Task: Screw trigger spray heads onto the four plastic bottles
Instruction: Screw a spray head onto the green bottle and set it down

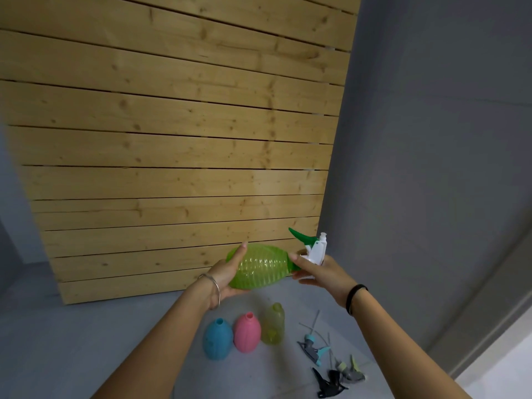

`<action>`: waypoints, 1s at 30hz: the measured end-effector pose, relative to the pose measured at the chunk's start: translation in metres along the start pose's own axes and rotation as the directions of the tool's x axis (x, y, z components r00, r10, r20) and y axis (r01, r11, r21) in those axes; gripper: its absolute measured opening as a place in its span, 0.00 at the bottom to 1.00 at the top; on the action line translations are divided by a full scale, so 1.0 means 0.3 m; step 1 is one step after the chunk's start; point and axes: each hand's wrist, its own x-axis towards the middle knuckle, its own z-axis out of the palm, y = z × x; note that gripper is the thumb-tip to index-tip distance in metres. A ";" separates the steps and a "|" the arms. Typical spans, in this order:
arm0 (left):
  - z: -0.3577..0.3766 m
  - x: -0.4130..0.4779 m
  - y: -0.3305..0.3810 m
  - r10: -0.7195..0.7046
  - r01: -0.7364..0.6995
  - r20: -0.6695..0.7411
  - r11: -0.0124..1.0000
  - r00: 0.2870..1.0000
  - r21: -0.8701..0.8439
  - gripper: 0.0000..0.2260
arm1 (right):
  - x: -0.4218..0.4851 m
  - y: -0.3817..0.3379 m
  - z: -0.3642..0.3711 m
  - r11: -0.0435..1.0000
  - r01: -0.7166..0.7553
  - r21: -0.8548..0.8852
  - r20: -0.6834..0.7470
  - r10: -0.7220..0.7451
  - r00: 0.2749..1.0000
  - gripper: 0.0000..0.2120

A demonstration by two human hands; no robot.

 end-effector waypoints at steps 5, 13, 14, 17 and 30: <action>0.011 -0.009 -0.006 -0.021 0.021 -0.010 1.000 1.000 -0.015 0.39 | -0.007 -0.010 0.011 0.997 0.027 0.069 -0.066 -0.022 0.998 0.11; 0.026 -0.010 -0.006 0.088 -0.083 -0.120 0.996 0.989 0.039 0.32 | -0.009 -0.028 0.036 0.987 0.016 0.159 -0.091 -0.001 0.996 0.09; 0.030 -0.011 -0.005 0.131 -0.126 -0.133 0.991 0.982 0.040 0.31 | -0.007 -0.037 0.035 0.986 0.025 0.166 -0.098 -0.008 0.995 0.10; 0.032 -0.015 0.002 0.233 -0.233 -0.174 0.972 0.957 0.023 0.25 | 0.007 -0.063 0.043 0.980 0.043 0.195 -0.117 -0.020 0.993 0.11; -0.182 0.007 0.014 0.050 -0.057 -0.072 0.993 0.996 -0.099 0.20 | 0.119 -0.111 0.182 0.999 0.035 -0.005 -0.024 -0.035 0.999 0.19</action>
